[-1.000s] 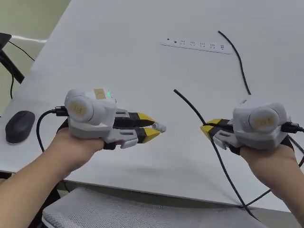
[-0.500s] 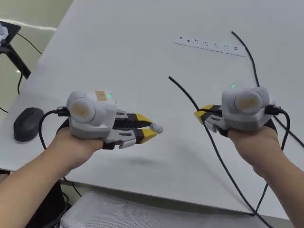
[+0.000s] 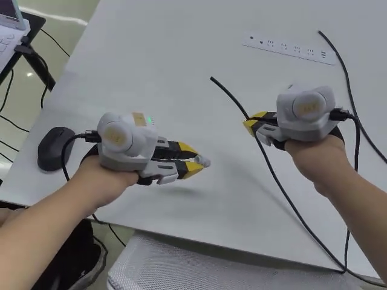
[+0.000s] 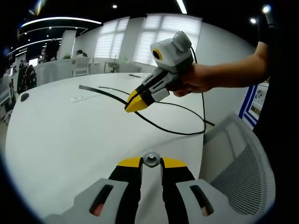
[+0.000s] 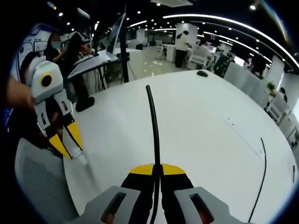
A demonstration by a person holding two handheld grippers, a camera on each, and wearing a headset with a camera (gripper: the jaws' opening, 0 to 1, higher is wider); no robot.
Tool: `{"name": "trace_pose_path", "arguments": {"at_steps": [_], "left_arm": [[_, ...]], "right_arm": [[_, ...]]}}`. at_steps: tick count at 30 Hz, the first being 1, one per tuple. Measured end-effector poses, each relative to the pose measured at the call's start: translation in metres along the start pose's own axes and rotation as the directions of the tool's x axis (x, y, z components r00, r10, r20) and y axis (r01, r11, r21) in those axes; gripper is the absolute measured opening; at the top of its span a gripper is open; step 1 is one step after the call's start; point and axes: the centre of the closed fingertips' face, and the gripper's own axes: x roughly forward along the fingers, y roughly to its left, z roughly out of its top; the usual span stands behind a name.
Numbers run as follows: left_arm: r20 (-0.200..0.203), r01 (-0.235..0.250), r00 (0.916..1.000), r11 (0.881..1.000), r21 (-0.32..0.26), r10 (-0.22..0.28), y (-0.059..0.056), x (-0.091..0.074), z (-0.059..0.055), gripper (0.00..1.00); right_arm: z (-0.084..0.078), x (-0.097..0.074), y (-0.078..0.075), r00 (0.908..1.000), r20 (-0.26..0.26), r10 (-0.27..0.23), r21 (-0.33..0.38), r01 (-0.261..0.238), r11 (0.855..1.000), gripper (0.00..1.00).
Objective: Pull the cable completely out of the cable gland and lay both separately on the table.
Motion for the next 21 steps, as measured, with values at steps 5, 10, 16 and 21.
{"name": "trace_pose_path", "arguments": {"at_steps": [5, 10, 16, 21], "left_arm": [[-0.009, 0.000, 1.0000, 1.000, -0.009, 0.000, 0.006, -0.004, -0.010, 0.15], [-0.012, -0.003, 0.9999, 1.000, -0.016, 0.003, 0.012, -0.005, -0.021, 0.15], [-0.020, -0.016, 0.9997, 0.999, -0.035, 0.016, 0.022, -0.005, -0.040, 0.15], [-0.033, -0.024, 0.9992, 0.999, -0.049, 0.023, 0.032, -0.002, -0.054, 0.15]], "right_arm": [[0.012, 0.016, 0.014, 0.9987, 0.007, 0.050, 0.013, -0.050, 0.999, 0.00], [0.009, 0.039, 0.029, 0.9956, -0.029, 0.089, -0.031, -0.090, 0.995, 0.00], [-0.001, 0.063, 0.044, 0.9893, -0.082, 0.121, -0.103, -0.129, 0.986, 0.00], [-0.011, 0.080, 0.054, 0.9816, -0.124, 0.145, -0.134, -0.162, 0.978, 0.00]]}}
